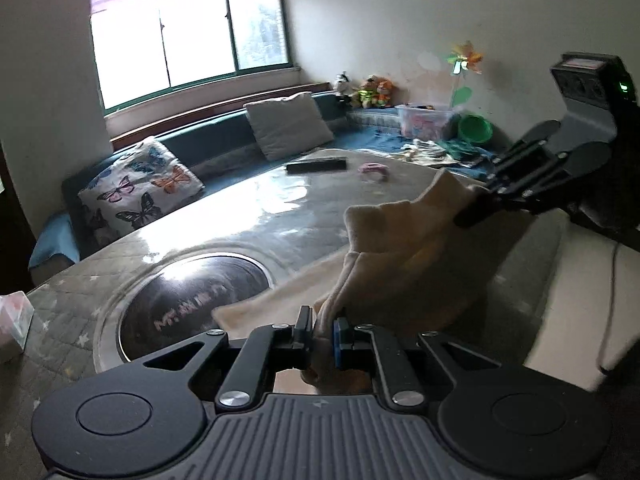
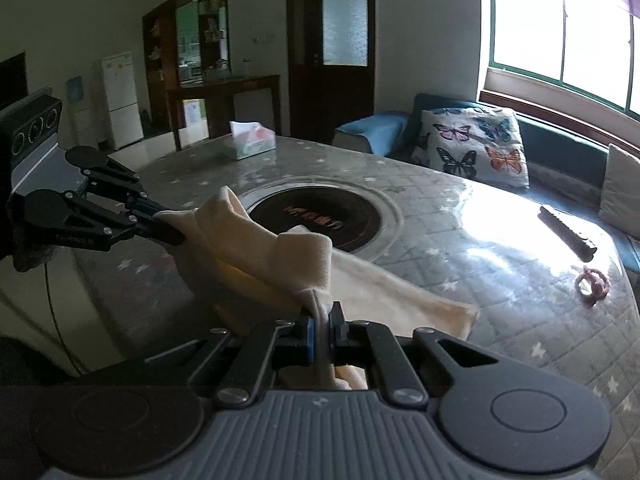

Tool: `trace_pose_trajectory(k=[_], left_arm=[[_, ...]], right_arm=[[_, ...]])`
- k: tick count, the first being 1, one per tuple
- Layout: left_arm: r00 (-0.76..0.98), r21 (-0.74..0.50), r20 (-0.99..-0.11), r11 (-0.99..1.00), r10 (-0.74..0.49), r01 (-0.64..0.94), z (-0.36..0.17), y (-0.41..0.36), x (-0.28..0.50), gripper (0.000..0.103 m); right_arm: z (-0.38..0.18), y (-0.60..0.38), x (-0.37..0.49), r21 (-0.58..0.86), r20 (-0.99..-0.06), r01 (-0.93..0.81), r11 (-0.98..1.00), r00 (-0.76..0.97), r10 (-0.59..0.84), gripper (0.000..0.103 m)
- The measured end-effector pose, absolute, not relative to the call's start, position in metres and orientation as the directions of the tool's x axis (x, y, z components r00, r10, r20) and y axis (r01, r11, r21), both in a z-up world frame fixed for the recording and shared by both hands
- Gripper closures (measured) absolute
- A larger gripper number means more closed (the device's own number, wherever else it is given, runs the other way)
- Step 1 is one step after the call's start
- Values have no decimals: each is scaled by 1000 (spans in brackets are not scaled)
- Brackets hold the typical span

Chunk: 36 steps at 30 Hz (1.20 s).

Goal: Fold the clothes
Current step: 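Lift the hem with both grippers and fold it toward the collar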

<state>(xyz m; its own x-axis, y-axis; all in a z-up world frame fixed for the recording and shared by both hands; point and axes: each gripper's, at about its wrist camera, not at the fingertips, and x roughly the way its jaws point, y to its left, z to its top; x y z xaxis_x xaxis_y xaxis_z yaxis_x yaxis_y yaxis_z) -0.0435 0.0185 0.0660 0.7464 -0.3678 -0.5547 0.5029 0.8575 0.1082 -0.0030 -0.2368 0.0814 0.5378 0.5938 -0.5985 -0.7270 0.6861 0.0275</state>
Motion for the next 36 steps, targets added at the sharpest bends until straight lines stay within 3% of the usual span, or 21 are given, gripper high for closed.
trace_pose_trajectory(k=[9, 15, 23, 27, 29, 32, 36], left_arm=[[679, 40, -666, 894, -309, 447, 21, 21, 72, 92], [629, -36, -714, 913, -308, 406, -14, 30, 108, 89], [658, -36, -697, 930, -285, 365, -4, 36, 111, 89], [672, -7, -702, 946, -236, 325, -5, 38, 118, 79], [683, 9, -702, 956, -202, 292, -5, 42, 119, 76], [718, 29, -678, 970, -159, 242, 5, 46, 117, 76], [741, -18, -634, 962, -221, 272, 25, 36, 111, 77]], right_arm=[[47, -213, 102, 67, -680, -685, 726, 501, 535, 97], [3, -210, 143, 122, -715, -619, 776, 487, 501, 95], [0, -219, 149, 156, -666, -599, 785, 523, 532, 94], [-10, -218, 160, 140, -680, -552, 822, 550, 485, 77], [-11, -227, 161, 164, -679, -530, 832, 552, 485, 74], [5, -237, 150, 133, -648, -512, 849, 603, 465, 74], [24, -238, 136, 109, -605, -531, 841, 636, 480, 75]])
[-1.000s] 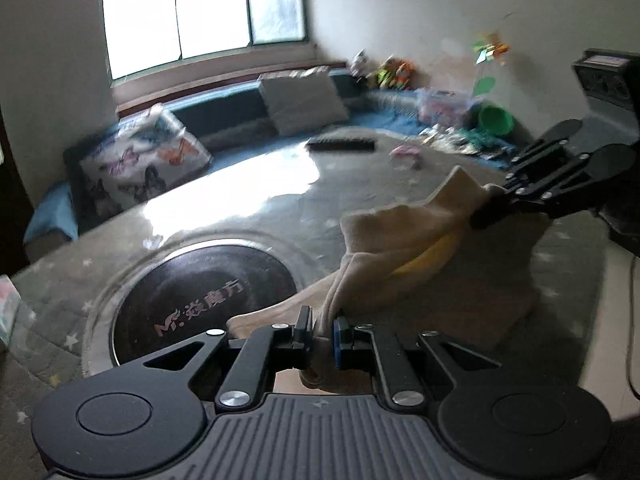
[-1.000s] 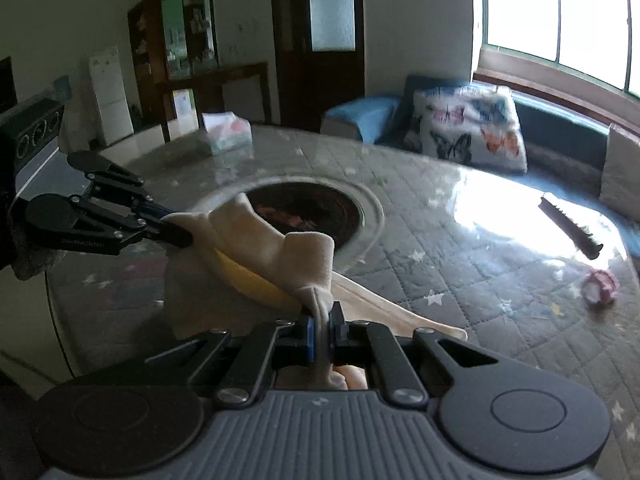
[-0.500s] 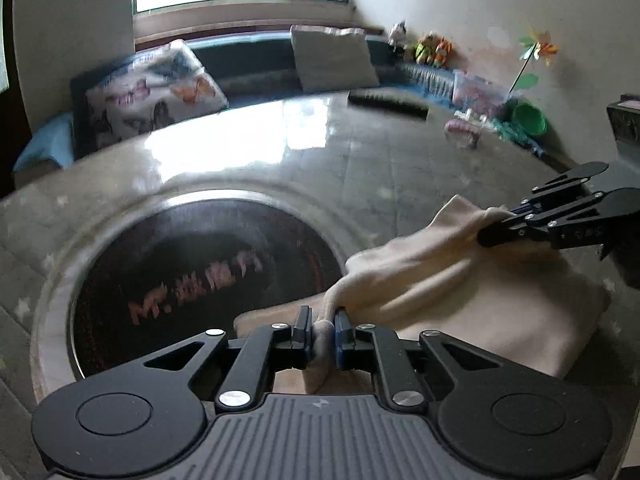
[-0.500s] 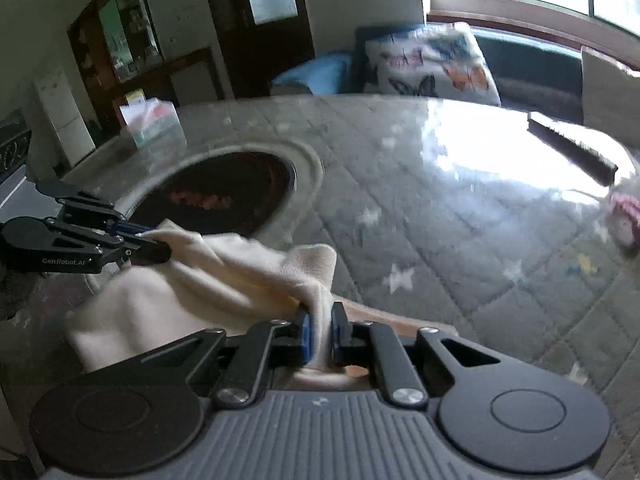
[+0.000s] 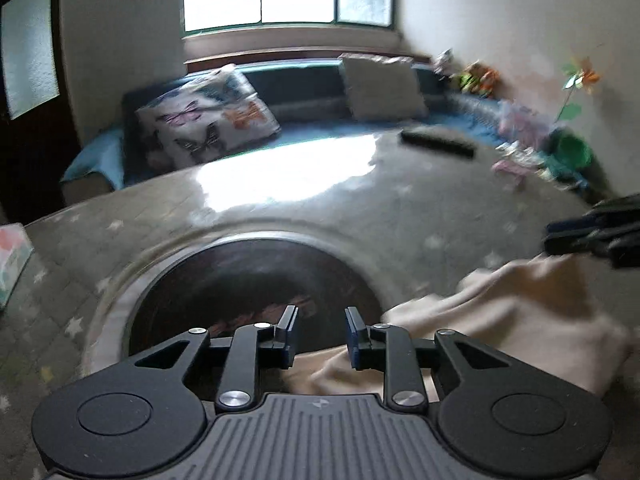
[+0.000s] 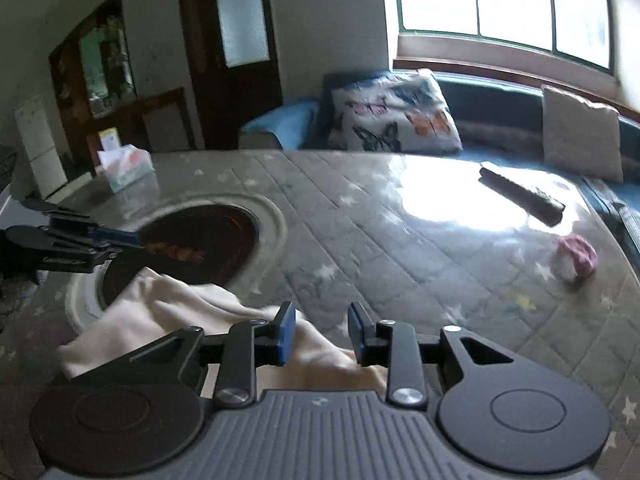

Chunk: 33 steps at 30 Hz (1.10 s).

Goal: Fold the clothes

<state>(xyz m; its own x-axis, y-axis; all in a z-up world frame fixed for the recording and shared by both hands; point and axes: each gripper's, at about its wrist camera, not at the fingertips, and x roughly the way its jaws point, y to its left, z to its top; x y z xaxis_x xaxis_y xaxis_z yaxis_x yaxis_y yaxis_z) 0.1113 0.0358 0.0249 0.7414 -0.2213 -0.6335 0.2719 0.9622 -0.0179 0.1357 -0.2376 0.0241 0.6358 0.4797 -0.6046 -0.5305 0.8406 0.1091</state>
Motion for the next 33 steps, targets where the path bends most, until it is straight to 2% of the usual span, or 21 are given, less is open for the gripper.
trace_pose_trajectory(k=[3, 8, 11, 14, 21, 28, 31, 33], left_arm=[[709, -62, -639, 938, -299, 340, 25, 15, 113, 80], [656, -105, -675, 924, -338, 367, 8, -7, 128, 82], [643, -89, -704, 935, -302, 342, -4, -14, 139, 82], [649, -66, -708, 941, -278, 331, -10, -16, 140, 82], [653, -74, -705, 944, -277, 320, -11, -14, 141, 82], [661, -57, -703, 948, -262, 314, -11, -19, 140, 82], [665, -49, -702, 949, -255, 313, -12, -20, 140, 80], [669, -46, -699, 950, -252, 310, -12, -20, 140, 80]], right_arm=[[22, -221, 140, 145, -612, -571, 808, 590, 527, 80], [3, -190, 154, 150, -655, -584, 798, 546, 523, 82], [-12, -178, 160, 114, -689, -582, 805, 538, 487, 83], [-14, -174, 158, 77, -677, -592, 802, 559, 478, 83], [6, -219, 127, 137, -621, -543, 829, 605, 499, 82], [-15, -258, 123, 136, -644, -433, 891, 645, 412, 83], [-19, -271, 130, 211, -632, -395, 894, 643, 433, 86], [-13, -270, 129, 191, -616, -398, 897, 663, 425, 84]])
